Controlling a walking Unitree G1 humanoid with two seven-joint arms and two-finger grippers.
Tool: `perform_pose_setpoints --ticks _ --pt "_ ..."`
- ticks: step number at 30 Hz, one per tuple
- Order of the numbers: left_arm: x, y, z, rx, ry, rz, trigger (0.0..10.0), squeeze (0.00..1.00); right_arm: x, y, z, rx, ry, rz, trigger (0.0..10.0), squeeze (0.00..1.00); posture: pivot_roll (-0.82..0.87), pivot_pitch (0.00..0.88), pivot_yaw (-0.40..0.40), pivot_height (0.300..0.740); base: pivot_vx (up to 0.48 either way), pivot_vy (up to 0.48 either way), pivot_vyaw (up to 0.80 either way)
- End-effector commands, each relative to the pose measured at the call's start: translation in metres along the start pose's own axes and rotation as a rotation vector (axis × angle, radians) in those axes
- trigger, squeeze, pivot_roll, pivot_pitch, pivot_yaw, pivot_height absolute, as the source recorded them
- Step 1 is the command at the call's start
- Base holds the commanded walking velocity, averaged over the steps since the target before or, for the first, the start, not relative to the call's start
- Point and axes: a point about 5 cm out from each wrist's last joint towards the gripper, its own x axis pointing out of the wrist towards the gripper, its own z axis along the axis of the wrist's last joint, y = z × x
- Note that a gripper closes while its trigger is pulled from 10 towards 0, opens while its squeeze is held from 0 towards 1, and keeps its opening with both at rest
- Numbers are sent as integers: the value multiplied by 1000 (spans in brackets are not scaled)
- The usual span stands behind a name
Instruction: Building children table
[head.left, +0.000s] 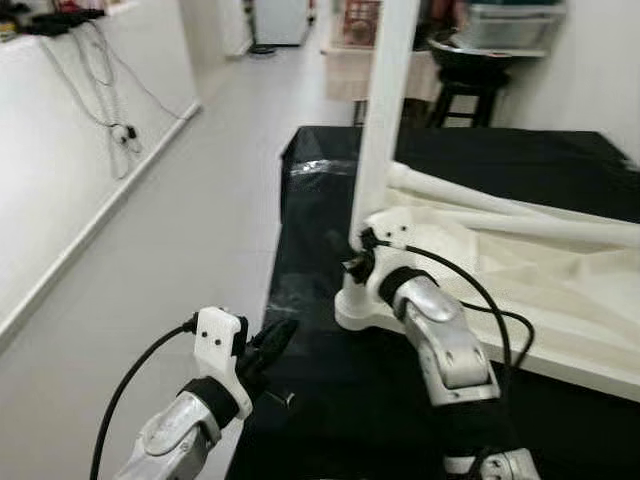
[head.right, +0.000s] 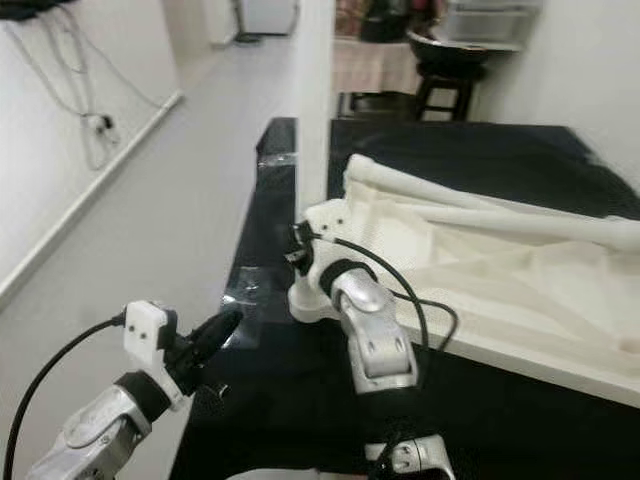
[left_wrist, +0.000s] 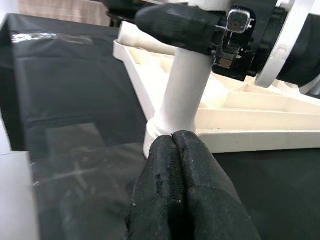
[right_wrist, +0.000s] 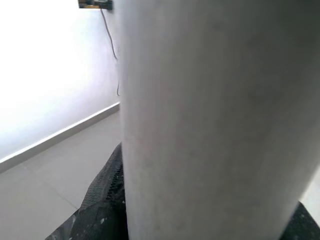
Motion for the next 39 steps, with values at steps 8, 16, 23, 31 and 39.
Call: perform_pose_setpoints --ticks 8,16,23,31,39 --pt "2 1 0 -5 2 1 10000 0 -4 27 4 63 -32 469 10000 1000 34 74 -46 740 0 0 0" --pt "3 1 1 -4 -1 0 10000 0 1 5 20 9 -92 704 10000 0 49 75 -57 740 0 0 0" --pt "3 -1 1 -2 -5 6 10000 0 20 -19 17 29 -45 686 9098 0 64 78 -63 740 0 0 0" --pt "3 -5 1 -8 -5 1 10000 0 21 -36 8 94 -18 678 0 0 66 88 -64 740 0 0 0" --pt "2 -7 2 -13 -8 -1 10000 0 5 -54 -23 -107 152 346 0 0 64 112 -77 740 0 0 0"
